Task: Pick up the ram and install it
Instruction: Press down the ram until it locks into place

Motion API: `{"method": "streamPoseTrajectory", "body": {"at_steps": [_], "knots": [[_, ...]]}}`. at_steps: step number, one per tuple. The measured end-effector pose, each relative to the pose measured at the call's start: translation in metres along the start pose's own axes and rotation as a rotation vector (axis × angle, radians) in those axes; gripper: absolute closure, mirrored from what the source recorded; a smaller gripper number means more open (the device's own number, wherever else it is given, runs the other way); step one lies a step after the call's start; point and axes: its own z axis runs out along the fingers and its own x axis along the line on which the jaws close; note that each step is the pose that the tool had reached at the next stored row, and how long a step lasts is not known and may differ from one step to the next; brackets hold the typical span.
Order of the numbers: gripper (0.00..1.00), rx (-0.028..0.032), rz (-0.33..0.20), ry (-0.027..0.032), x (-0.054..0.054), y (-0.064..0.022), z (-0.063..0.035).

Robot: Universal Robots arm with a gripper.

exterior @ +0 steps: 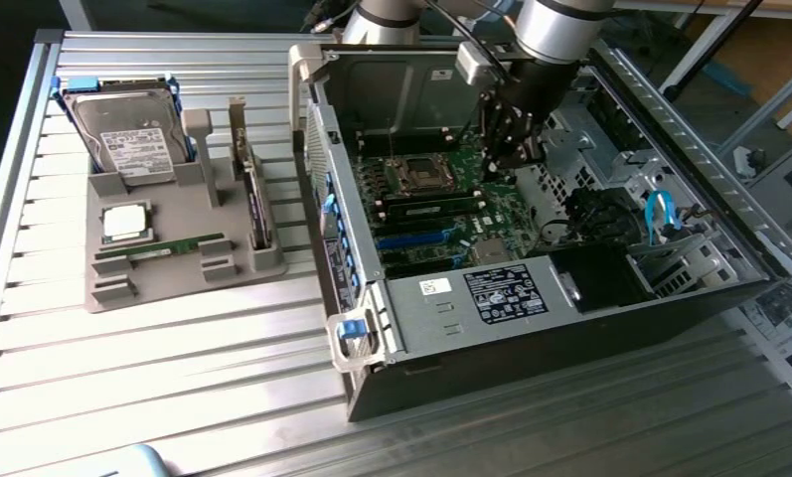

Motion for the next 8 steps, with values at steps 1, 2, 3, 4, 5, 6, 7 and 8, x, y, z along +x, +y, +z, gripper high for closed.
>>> {"method": "streamPoseTrajectory", "body": {"at_steps": [1, 2, 3, 4, 5, 6, 7, 8], "knots": [[0.89, 0.0000, 0.000, 0.0000, 0.0000, 0.0006, 0.0002], [0.89, 0.0000, 0.000, -0.0001, 0.0000, 0.0006, 0.0005], [0.89, 0.0001, 0.000, -0.0004, -0.0001, 0.0005, 0.0011], [0.89, 0.0001, 0.000, -0.0002, -0.0002, 0.0005, 0.0019], [0.89, 0.0000, 0.000, -0.0001, -0.0002, 0.0005, 0.0025], [0.89, 0.0000, 0.000, -0.0001, -0.0002, 0.0005, 0.0032], [0.89, 0.0000, 0.000, -0.0001, -0.0003, 0.0005, 0.0039], [0.89, 0.0000, 0.000, -0.0001, -0.0003, 0.0005, 0.0043]]}}
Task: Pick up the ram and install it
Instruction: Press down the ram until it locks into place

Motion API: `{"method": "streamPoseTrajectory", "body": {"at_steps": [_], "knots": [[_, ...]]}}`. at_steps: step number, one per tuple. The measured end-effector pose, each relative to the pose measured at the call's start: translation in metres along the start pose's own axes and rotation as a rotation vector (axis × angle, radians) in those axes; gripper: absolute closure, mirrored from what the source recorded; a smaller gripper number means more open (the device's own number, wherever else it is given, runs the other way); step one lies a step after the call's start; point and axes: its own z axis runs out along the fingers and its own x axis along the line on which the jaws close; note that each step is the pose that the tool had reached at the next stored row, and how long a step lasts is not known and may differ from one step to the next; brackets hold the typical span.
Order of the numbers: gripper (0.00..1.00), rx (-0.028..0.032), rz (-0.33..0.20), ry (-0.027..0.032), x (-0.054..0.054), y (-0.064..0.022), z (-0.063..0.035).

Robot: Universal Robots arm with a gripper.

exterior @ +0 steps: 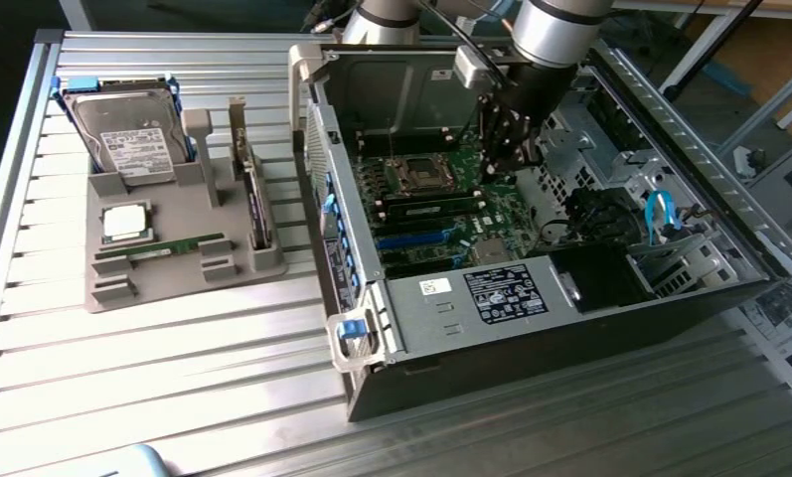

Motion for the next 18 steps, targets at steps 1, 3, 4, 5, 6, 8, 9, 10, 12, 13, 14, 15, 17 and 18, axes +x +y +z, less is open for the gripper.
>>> {"method": "streamPoseTrajectory", "body": {"at_steps": [1, 3, 4, 5, 6, 8, 9, 10, 12, 13, 14, 15, 17, 18], "knots": [[0.89, 0.0000, 0.000, 0.0001, 0.000, 0.0000, 0.0005], [0.89, 0.0000, 0.000, 0.0001, 0.000, 0.0000, 0.0022], [0.89, 0.0000, 0.000, 0.0001, 0.000, -0.0001, 0.0040], [0.89, 0.0000, 0.000, 0.0001, 0.000, -0.0001, 0.0053], [0.89, -0.0001, 0.000, 0.0001, -0.001, -0.0001, 0.0071], [0.89, -0.0002, 0.000, 0.0000, -0.001, -0.0002, 0.0110], [0.89, -0.0006, 0.000, 0.0000, -0.001, -0.0003, 0.0185], [0.89, -0.0006, 0.000, 0.0001, -0.001, -0.0004, 0.0198], [0.89, -0.0007, 0.000, 0.0001, -0.002, -0.0008, 0.0217], [0.89, -0.0007, 0.000, 0.0000, -0.002, -0.0011, 0.0225], [0.89, -0.0007, 0.000, 0.0001, -0.002, -0.0013, 0.0236], [0.89, -0.0007, 0.000, 0.0001, -0.002, -0.0015, 0.0244], [0.89, -0.0007, 0.000, 0.0000, -0.002, -0.0018, 0.0267], [0.89, -0.0007, 0.000, 0.0000, -0.002, -0.0019, 0.0276]]}}
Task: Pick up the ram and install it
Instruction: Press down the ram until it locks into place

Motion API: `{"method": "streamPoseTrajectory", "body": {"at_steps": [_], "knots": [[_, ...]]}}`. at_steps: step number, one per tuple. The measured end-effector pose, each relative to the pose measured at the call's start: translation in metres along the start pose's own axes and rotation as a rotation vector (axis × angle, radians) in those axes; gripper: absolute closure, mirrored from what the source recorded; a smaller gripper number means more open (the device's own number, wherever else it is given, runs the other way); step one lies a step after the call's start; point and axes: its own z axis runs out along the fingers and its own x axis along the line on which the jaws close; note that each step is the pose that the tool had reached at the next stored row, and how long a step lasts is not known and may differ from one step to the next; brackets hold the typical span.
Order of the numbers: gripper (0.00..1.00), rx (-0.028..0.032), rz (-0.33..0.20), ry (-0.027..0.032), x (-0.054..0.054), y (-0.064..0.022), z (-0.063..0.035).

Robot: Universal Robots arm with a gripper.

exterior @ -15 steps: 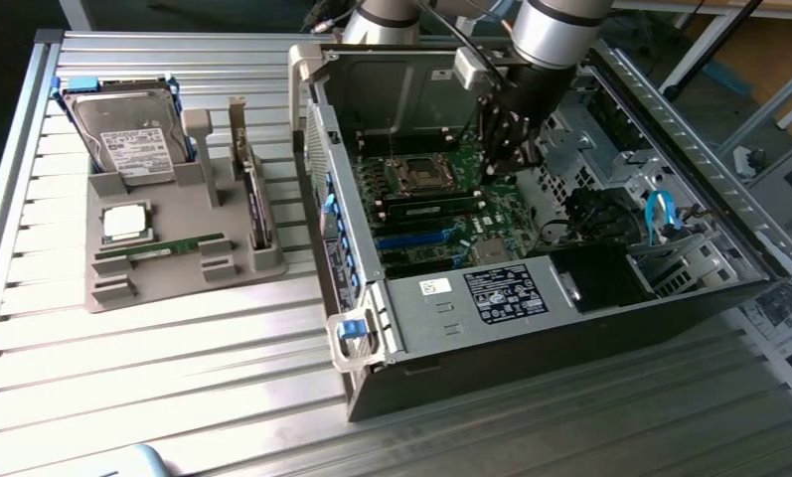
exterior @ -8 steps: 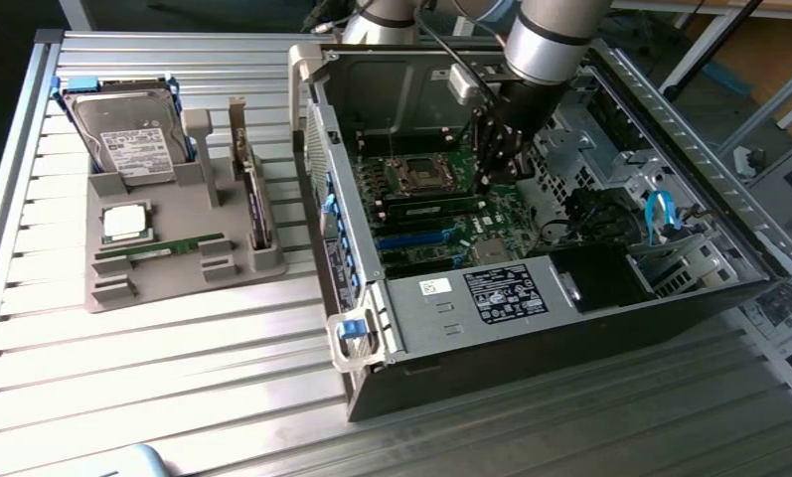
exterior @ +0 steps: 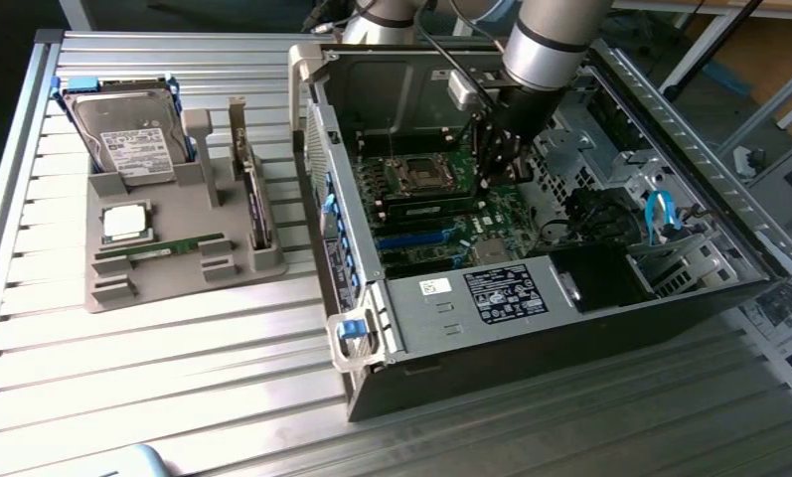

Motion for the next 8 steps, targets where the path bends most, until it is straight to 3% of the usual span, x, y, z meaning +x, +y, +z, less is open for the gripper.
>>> {"method": "streamPoseTrajectory", "body": {"at_steps": [8], "knots": [[0.89, -0.0002, 0.000, 0.0006, -0.0005, -0.0002, 0.0075]]}}
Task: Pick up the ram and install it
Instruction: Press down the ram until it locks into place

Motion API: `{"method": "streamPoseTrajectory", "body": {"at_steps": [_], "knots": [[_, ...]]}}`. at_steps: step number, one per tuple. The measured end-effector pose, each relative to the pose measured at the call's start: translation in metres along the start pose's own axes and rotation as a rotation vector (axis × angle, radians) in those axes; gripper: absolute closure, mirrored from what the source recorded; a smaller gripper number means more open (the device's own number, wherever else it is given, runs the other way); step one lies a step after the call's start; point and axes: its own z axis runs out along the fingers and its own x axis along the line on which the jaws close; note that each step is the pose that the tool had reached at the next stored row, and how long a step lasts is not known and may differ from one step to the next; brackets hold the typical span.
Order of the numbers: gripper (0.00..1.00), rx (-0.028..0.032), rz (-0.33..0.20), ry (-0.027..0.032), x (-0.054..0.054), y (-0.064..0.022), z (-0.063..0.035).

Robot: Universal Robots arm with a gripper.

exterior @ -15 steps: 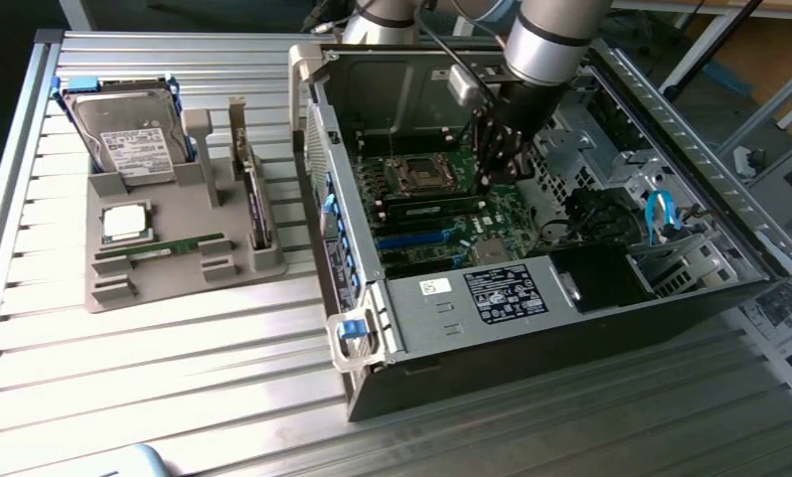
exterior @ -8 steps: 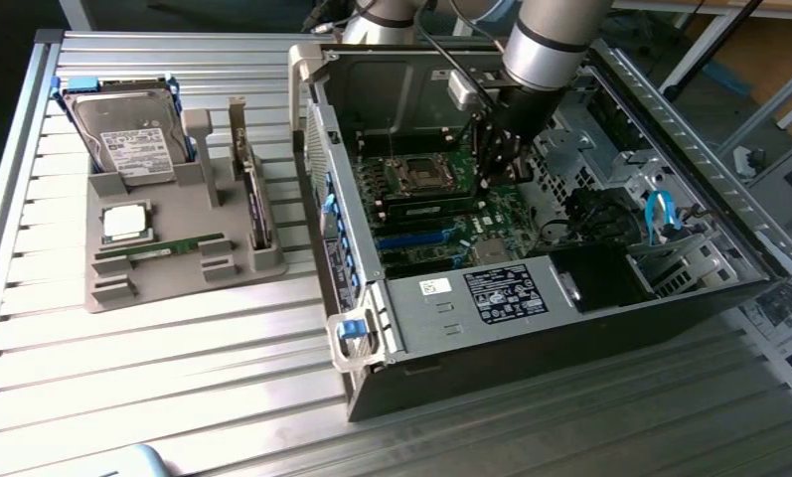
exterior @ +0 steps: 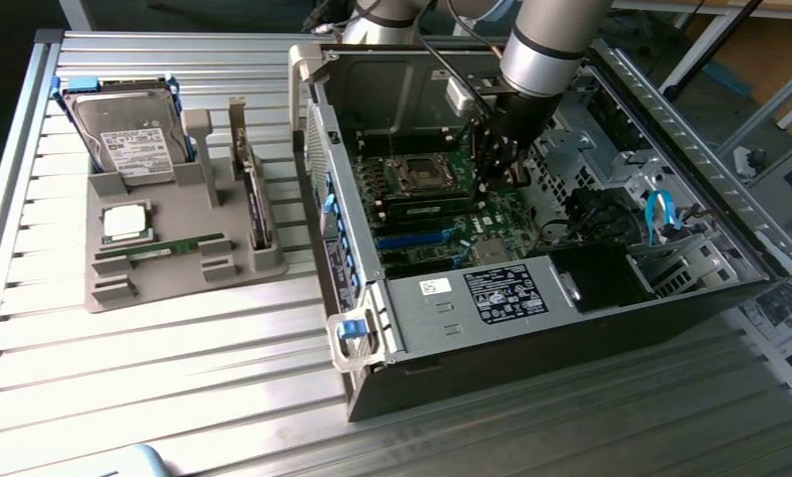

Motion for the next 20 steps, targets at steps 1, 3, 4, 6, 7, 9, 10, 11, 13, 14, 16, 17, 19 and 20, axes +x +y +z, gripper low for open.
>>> {"method": "streamPoseTrajectory", "body": {"at_steps": [1, 3, 4, 6, 7, 9, 10, 11, 13, 14, 16, 17, 19, 20], "knots": [[0.89, 0.0001, 0.000, -0.0009, 0.000, 0.0000, 0.0006], [0.89, 0.0001, 0.000, -0.0021, 0.000, -0.0001, 0.0019], [0.89, 0.0000, 0.000, -0.0019, 0.000, -0.0001, 0.0023], [0.89, 0.0000, 0.000, -0.0019, 0.000, -0.0001, 0.0024], [0.89, 0.0002, 0.000, -0.0026, 0.000, -0.0001, 0.0019], [0.89, 0.0007, 0.000, -0.0037, 0.000, -0.0001, 0.0000], [0.89, 0.0004, 0.000, -0.0026, 0.000, -0.0001, -0.0020], [0.89, 0.0002, 0.000, -0.0024, 0.000, 0.0000, -0.0040], [0.89, 0.0002, 0.000, -0.0022, 0.000, 0.0001, -0.0076], [0.89, 0.0002, 0.000, -0.0022, 0.001, 0.0001, -0.0098], [0.89, 0.0002, 0.000, -0.0023, 0.001, 0.0002, -0.0134], [0.89, 0.0001, 0.000, -0.0022, 0.001, 0.0002, -0.0151], [0.89, 0.0001, 0.000, -0.0017, 0.001, 0.0002, -0.0184], [0.89, 0.0002, 0.000, -0.0013, 0.001, 0.0003, -0.0202]]}}
